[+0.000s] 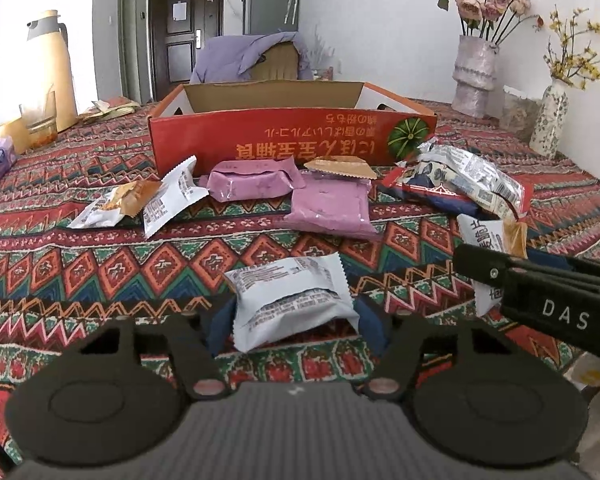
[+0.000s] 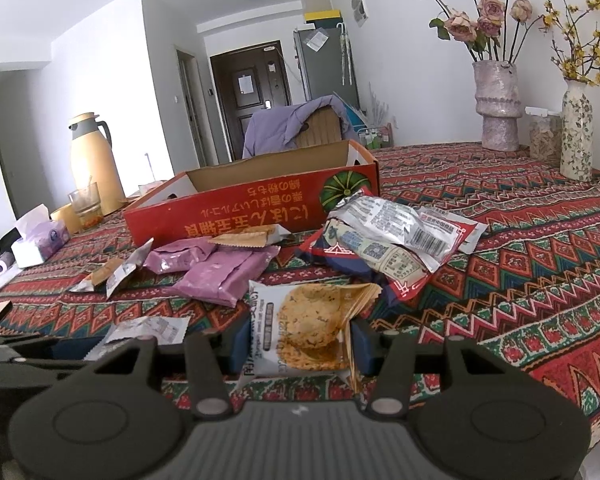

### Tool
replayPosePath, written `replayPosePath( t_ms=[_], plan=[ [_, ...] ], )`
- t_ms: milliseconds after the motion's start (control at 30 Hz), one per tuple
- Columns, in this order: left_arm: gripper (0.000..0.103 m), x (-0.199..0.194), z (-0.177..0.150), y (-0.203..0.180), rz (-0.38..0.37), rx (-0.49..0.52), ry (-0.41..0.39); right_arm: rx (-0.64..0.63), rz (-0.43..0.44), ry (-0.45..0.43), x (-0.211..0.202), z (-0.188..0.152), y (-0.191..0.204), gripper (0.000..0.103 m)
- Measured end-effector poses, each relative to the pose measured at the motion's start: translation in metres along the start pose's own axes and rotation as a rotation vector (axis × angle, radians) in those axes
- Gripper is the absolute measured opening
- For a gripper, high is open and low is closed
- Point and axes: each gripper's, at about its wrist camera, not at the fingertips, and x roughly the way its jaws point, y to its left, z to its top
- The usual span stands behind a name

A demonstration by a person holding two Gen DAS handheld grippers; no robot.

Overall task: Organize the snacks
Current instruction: 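Carry both packets into the box and open both grippers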

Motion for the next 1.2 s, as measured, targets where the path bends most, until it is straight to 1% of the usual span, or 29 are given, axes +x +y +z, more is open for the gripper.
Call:
replayPosePath(
  t_ms=[100,200,333,533,767,967,1100,1200],
  plan=[
    [0.065,-0.002,0.000,0.002,-0.005,-0.001,-0.008,-0.002,0.003,-0.001,-0.001,0.000,0.000,0.050],
    [0.065,-0.007,0.002,0.004,-0.023,0.000,-0.030,-0.006,0.006,-0.005,-0.001,0.000,0.001,0.050],
    [0.065,-0.014,0.006,0.004,-0.027,0.014,-0.060,-0.014,0.019,-0.017,-0.004,0.002,0.003,0.050],
    [0.065,-0.021,0.019,0.008,-0.038,0.017,-0.097,-0.037,0.019,-0.044,-0.005,0.012,0.006,0.050],
    [0.065,-0.026,0.050,0.013,-0.038,0.014,-0.163,-0.067,0.033,-0.118,-0.002,0.040,0.009,0.050],
    [0.065,-0.022,0.080,0.016,-0.040,0.009,-0.205,-0.093,0.037,-0.166,0.008,0.066,0.012,0.050],
    [0.065,-0.014,0.102,0.018,-0.039,0.008,-0.229,-0.103,0.029,-0.187,0.020,0.087,0.012,0.050],
    [0.065,-0.004,0.119,0.020,-0.021,-0.002,-0.237,-0.106,0.022,-0.201,0.031,0.106,0.011,0.050]
  ],
)
